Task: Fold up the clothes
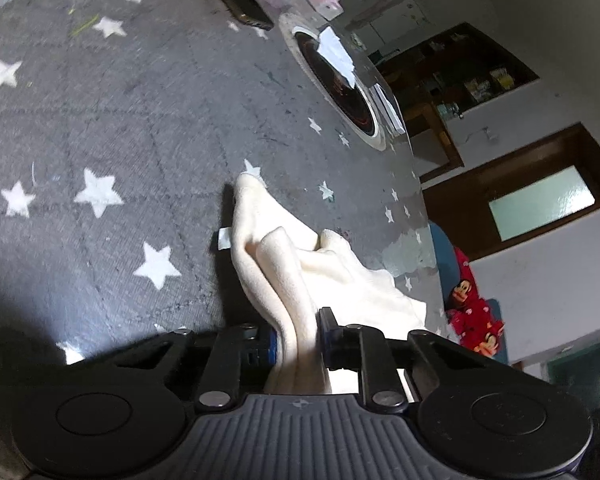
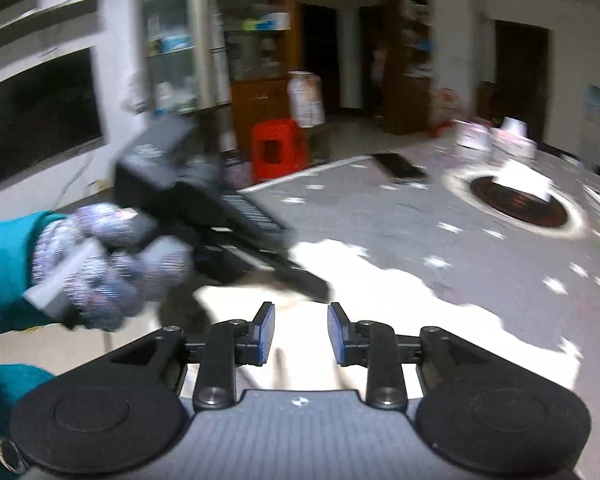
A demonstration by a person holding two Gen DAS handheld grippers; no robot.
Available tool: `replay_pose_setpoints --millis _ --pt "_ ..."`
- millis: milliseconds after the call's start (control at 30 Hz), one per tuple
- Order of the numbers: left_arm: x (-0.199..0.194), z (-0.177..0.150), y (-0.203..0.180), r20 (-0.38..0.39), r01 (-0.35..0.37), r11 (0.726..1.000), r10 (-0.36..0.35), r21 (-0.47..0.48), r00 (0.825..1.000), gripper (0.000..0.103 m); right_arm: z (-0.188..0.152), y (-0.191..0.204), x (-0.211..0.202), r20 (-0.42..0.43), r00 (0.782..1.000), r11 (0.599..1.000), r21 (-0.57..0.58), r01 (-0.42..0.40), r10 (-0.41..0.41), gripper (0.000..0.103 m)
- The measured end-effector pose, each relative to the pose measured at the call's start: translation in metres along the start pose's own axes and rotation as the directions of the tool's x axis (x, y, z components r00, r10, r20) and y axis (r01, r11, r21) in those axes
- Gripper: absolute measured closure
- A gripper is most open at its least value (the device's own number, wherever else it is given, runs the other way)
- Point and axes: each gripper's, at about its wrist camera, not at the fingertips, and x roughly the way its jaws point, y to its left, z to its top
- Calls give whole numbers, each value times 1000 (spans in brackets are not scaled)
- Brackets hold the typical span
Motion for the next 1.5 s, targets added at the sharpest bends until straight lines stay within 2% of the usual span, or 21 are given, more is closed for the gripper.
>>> replay_pose_setpoints --millis 133,267,333,433,567,767,833,1033,1100,1200,1500 --pt "1 -1 -5 3 -21 999 21 41 1000 83 -13 -41 -10 -9 991 985 109 132 -132 73" --pt "2 -2 -10 5 -39 996 39 75 999 83 -26 -82 -20 -33 965 941 214 261 -260 73" --pt "3 -2 -12 8 -48 995 47 89 999 83 -34 -98 -22 -48 957 921 261 289 -287 71" --pt "4 -1 -14 11 -58 993 57 103 998 82 -43 -117 -19 -67 954 897 326 298 -293 65" --pt "5 -1 -16 12 -67 990 66 123 998 82 -52 -132 -11 -80 954 867 402 296 -289 63" --pt "6 -1 -20 14 -79 985 78 152 997 82 -53 -130 -11 -65 962 866 422 269 -267 62" --pt "6 -1 -20 15 -83 984 81 159 997 82 -52 -128 -10 -67 963 869 418 263 -259 64" --pt "6 -1 -23 21 -96 978 94 184 995 83 -47 -124 -9 -72 969 875 418 245 -236 78" --pt "5 -2 -25 25 -105 975 102 197 994 83 -46 -123 -11 -66 969 875 417 245 -240 86" --pt "4 -3 -29 33 -119 967 115 225 993 82 -43 -120 -16 -47 968 877 413 244 -247 91" --pt "-2 2 -55 72 -115 942 97 315 993 87 -32 -116 -40 19 954 880 392 267 -298 93"
